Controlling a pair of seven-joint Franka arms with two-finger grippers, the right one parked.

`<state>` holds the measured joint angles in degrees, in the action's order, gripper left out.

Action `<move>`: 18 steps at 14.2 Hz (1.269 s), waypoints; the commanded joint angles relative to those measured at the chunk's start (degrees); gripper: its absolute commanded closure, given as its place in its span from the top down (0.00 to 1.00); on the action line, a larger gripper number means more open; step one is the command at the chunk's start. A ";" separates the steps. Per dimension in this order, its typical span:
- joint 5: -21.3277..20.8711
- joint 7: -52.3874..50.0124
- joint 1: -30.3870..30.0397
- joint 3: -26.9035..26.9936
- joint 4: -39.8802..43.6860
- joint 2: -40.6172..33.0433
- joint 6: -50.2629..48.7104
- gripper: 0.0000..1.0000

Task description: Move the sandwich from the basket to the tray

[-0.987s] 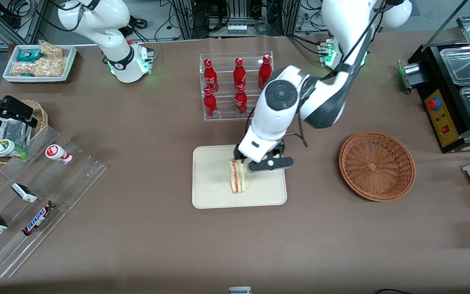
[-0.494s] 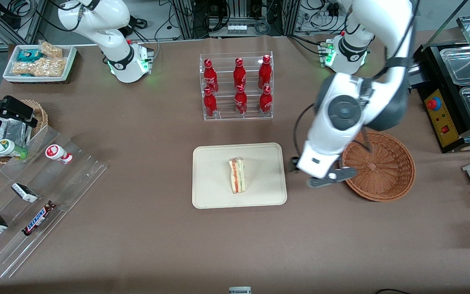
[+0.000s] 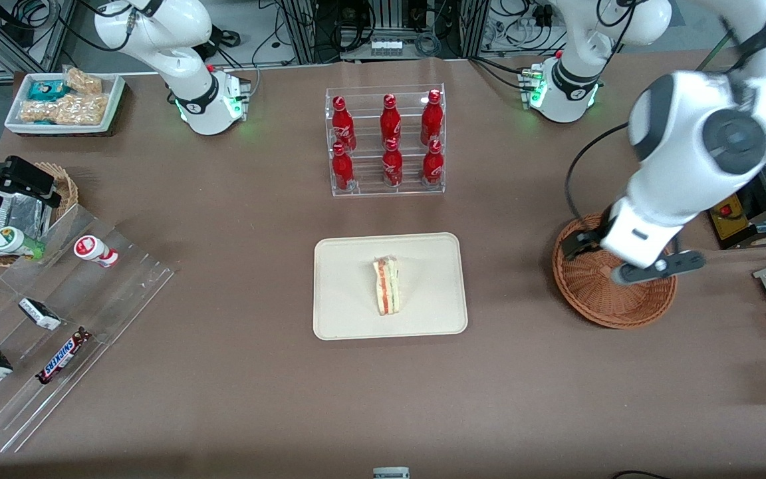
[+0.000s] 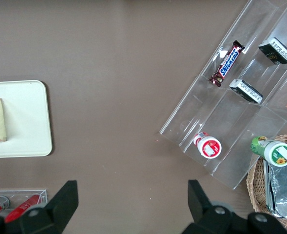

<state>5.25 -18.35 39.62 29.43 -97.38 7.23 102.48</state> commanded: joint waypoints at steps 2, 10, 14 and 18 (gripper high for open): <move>-1.99 2.36 0.99 1.59 -1.85 -8.00 -3.95 1.00; -4.29 2.36 0.38 0.98 -1.24 -9.86 -5.27 1.00; -4.03 3.15 -14.80 -11.21 -0.53 -8.90 -5.36 1.00; -3.85 5.34 -34.64 -29.74 -0.62 -8.90 -5.36 1.00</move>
<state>1.69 -14.62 14.05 8.02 -98.26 -1.66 97.25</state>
